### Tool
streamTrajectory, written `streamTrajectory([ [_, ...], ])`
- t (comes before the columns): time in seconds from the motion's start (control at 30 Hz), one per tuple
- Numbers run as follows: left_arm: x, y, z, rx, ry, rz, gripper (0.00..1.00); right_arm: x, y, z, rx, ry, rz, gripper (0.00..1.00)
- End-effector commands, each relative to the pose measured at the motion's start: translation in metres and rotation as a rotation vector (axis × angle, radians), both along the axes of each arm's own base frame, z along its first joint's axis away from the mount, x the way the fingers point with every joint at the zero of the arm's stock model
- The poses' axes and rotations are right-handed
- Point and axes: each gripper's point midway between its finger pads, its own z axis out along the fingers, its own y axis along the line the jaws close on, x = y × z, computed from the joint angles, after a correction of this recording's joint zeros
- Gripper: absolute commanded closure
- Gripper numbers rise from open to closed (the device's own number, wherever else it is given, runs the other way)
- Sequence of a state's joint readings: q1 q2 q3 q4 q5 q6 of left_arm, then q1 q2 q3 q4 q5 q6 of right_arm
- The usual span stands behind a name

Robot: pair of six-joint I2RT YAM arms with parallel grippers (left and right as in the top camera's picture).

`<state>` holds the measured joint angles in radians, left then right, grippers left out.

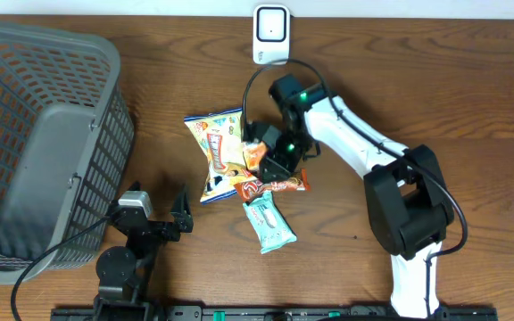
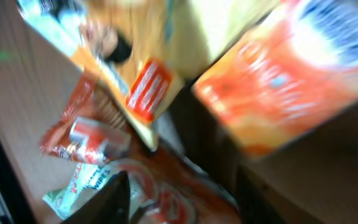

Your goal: Scan the item barcode

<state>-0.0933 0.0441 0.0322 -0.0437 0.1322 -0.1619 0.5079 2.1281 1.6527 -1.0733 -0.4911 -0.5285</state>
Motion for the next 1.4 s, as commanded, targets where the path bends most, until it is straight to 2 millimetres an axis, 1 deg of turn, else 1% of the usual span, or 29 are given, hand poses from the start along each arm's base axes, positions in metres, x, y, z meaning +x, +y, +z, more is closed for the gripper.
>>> streamTrajectory([
  [0.0, 0.000, 0.000, -0.017, -0.013, 0.044, 0.000, 0.02, 0.024, 0.000, 0.023, 0.015, -0.044, -0.049, 0.30],
  [0.07, 0.000, 0.000, -0.017, -0.013, 0.044, 0.000, 0.02, 0.029, -0.004, 0.034, -0.003, -0.059, -0.055, 0.13],
  [0.1, 0.000, 0.000, -0.017, -0.013, 0.044, 0.000, 0.02, 0.031, -0.007, 0.039, -0.021, -0.068, -0.057, 0.01],
  [0.2, 0.000, 0.000, -0.017, -0.013, 0.044, 0.000, 0.02, 0.036, -0.019, 0.053, -0.092, -0.105, -0.074, 0.01],
  [0.3, 0.000, 0.000, -0.017, -0.013, 0.044, 0.000, 0.02, 0.037, -0.028, 0.074, -0.127, -0.145, -0.125, 0.01],
  [0.4, 0.000, 0.000, -0.017, -0.013, 0.044, 0.000, 0.02, 0.033, -0.035, 0.109, -0.112, -0.214, -0.158, 0.01],
  [0.47, 0.000, 0.000, -0.017, -0.013, 0.044, 0.000, 0.02, 0.030, -0.038, 0.136, -0.086, -0.265, -0.201, 0.01],
  [0.5, 0.000, 0.000, -0.017, -0.013, 0.044, 0.000, 0.02, 0.029, -0.038, 0.147, -0.067, -0.279, -0.218, 0.05],
  [0.53, 0.000, 0.000, -0.017, -0.013, 0.044, 0.000, 0.02, 0.027, -0.038, 0.155, -0.048, -0.288, -0.236, 0.18],
  [0.57, 0.000, 0.000, -0.017, -0.013, 0.044, 0.000, 0.02, 0.025, -0.037, 0.160, -0.038, -0.287, -0.259, 0.41],
  [0.6, 0.000, 0.000, -0.017, -0.013, 0.044, 0.000, 0.02, 0.023, -0.037, 0.160, -0.039, -0.273, -0.284, 0.51],
  [0.63, 0.000, 0.000, -0.017, -0.013, 0.044, 0.000, 0.02, 0.019, -0.037, 0.156, -0.051, -0.236, -0.328, 0.79],
  [0.67, 0.000, 0.000, -0.017, -0.013, 0.044, 0.000, 0.02, 0.016, -0.037, 0.151, -0.061, -0.209, -0.355, 0.93],
  [0.7, 0.000, 0.000, -0.017, -0.013, 0.044, 0.000, 0.02, 0.012, -0.036, 0.143, -0.076, -0.176, -0.378, 0.99],
  [0.8, 0.000, 0.000, -0.017, -0.013, 0.044, 0.000, 0.02, -0.007, -0.030, 0.105, -0.121, -0.084, -0.397, 0.99],
  [0.93, 0.000, 0.000, -0.017, -0.013, 0.044, 0.000, 0.02, -0.036, -0.016, 0.053, -0.148, -0.022, -0.347, 0.99],
  [1.0, 0.000, 0.000, -0.017, -0.013, 0.044, 0.000, 0.02, -0.045, -0.011, 0.042, -0.150, -0.022, -0.323, 0.99],
  [1.07, 0.000, 0.000, -0.017, -0.013, 0.044, 0.000, 0.02, -0.047, -0.005, 0.036, -0.144, -0.029, -0.316, 0.99],
  [1.2, 0.000, 0.000, -0.017, -0.013, 0.044, 0.000, 0.02, -0.042, 0.005, 0.023, -0.117, -0.071, -0.327, 0.99],
  [1.27, 0.000, 0.000, -0.017, -0.013, 0.044, 0.000, 0.02, -0.042, 0.007, 0.013, -0.114, -0.067, -0.350, 0.99],
  [1.37, 0.000, 0.000, -0.017, -0.013, 0.044, 0.000, 0.02, -0.047, 0.003, 0.000, -0.125, -0.047, -0.369, 0.99],
])
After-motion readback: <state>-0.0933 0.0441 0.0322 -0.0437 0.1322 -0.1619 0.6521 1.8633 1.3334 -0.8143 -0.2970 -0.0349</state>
